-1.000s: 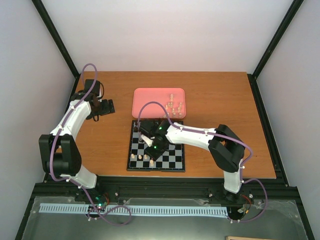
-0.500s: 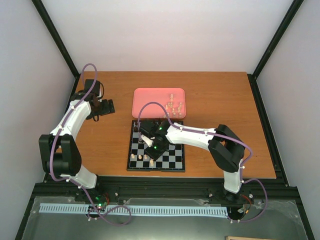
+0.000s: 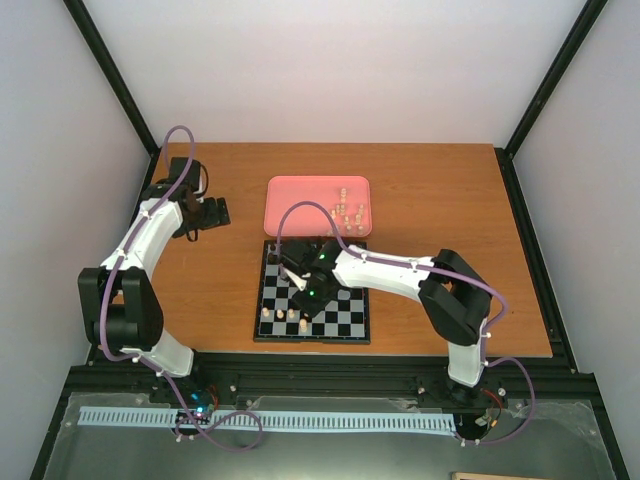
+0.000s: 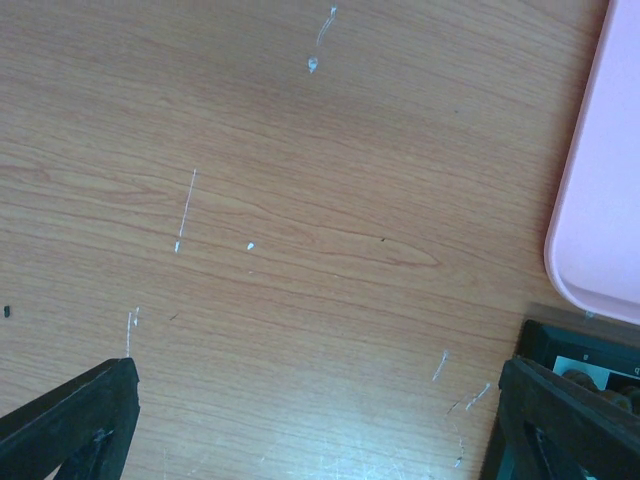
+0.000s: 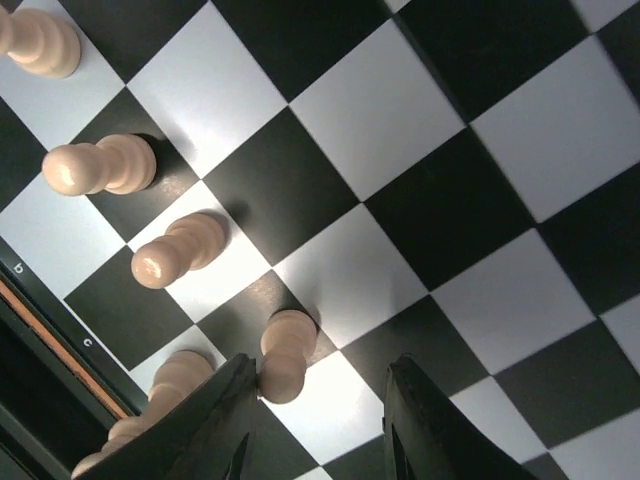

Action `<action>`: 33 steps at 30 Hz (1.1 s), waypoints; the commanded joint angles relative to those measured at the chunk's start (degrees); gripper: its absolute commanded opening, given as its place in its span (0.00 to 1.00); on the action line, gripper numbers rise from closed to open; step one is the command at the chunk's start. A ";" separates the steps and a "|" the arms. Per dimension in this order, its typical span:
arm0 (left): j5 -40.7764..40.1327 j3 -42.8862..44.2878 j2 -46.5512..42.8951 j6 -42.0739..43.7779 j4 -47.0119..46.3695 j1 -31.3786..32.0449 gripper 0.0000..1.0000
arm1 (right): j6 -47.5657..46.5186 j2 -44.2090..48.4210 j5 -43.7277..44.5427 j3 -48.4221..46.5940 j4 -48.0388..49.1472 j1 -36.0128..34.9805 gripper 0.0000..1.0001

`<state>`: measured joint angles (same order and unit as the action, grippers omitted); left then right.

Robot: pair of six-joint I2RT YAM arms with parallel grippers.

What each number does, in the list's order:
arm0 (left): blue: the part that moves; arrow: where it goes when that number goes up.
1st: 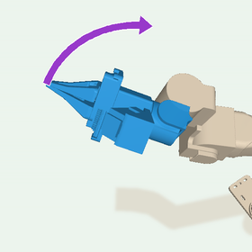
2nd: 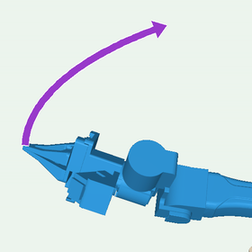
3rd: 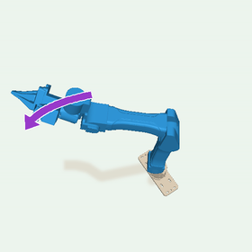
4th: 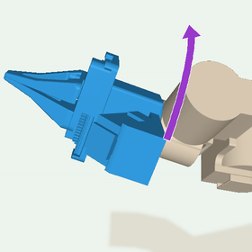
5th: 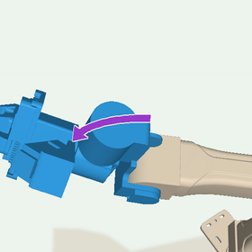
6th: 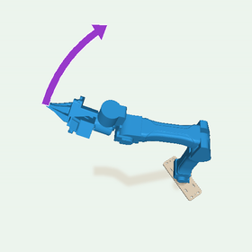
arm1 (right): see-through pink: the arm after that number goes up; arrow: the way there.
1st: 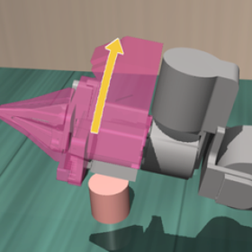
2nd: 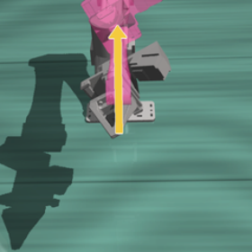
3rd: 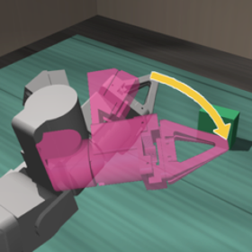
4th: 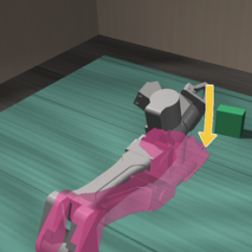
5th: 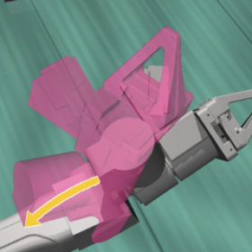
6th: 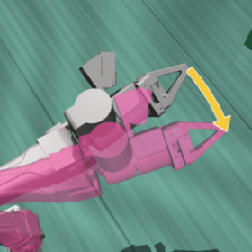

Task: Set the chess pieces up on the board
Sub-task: Place the chess piece on the chessboard.

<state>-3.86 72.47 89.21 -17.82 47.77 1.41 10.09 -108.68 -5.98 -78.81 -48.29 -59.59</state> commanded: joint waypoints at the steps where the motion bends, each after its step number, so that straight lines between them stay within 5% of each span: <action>1: -0.27 2.76 -0.24 0.47 -0.06 0.37 1.00 | 0.51 4.12 3.40 -1.61 -0.66 0.61 0.37; 16: -0.23 3.08 0.25 0.43 -0.11 0.37 1.00 | -0.46 6.16 1.04 -6.94 -3.21 4.49 0.40; 33: -1.02 3.56 1.56 0.60 0.59 0.43 1.00 | -2.28 -1.01 -0.69 -1.63 -1.07 6.51 0.39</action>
<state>-4.16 73.67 90.21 -17.82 47.83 1.41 8.36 -109.19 -5.41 -81.93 -50.33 -52.80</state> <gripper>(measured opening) 0.997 0.390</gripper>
